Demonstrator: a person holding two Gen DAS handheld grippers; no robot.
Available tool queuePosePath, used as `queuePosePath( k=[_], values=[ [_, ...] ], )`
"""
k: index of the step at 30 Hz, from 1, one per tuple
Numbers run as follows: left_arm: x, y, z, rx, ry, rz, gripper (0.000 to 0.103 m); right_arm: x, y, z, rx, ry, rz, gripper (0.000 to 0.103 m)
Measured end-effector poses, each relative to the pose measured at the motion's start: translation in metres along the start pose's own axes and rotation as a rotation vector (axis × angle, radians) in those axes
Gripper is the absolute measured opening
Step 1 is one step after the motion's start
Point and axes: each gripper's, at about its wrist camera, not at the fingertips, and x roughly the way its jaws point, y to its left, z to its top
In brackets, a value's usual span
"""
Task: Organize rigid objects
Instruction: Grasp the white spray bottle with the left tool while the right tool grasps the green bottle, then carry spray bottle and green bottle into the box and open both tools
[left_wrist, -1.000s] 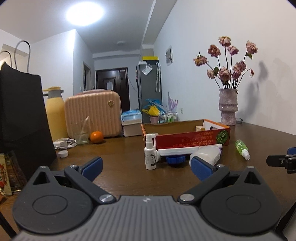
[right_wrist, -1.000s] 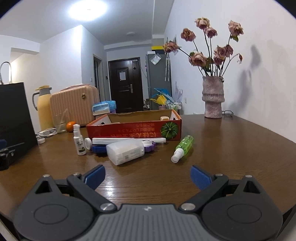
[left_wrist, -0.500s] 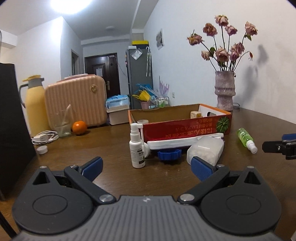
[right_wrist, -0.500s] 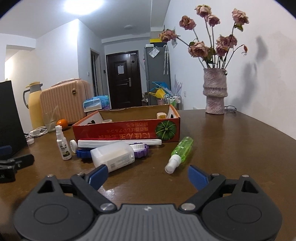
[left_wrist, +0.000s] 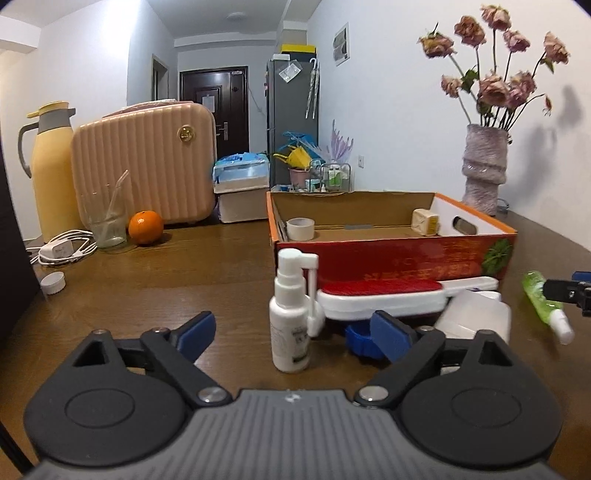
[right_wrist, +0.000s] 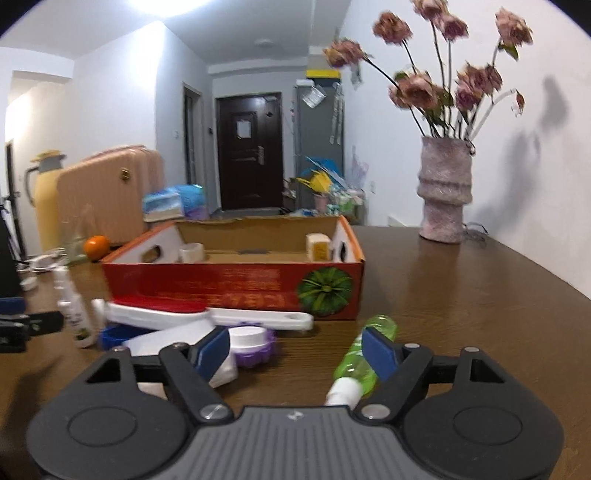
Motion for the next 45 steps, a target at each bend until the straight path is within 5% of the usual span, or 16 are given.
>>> queuePosePath(
  k=[9,13,15,21,30,45],
  values=[
    [0.054,0.008,0.007,-0.012,0.098,-0.033,0.068,0.050,-0.036,-0.001,0.077,0.116,-0.045,0.060],
    [0.062,0.008,0.004,-0.015,0.131,-0.048,0.036,0.067,-0.048,0.001,0.102,0.152,-0.054,0.051],
    [0.062,0.010,0.004,-0.021,0.135,-0.057,0.030,0.074,-0.050,0.002,0.101,0.163,-0.063,0.044],
    [0.057,0.008,0.003,-0.012,0.127,-0.048,0.029,0.082,-0.052,0.003,0.112,0.180,-0.049,0.031],
    [0.023,0.004,-0.004,-0.006,0.097,-0.016,0.028,0.067,-0.046,-0.003,0.099,0.182,-0.039,0.030],
    [-0.098,-0.008,-0.026,-0.038,0.008,-0.012,0.028,-0.044,-0.027,-0.036,0.122,0.105,0.008,0.030]
  ],
)
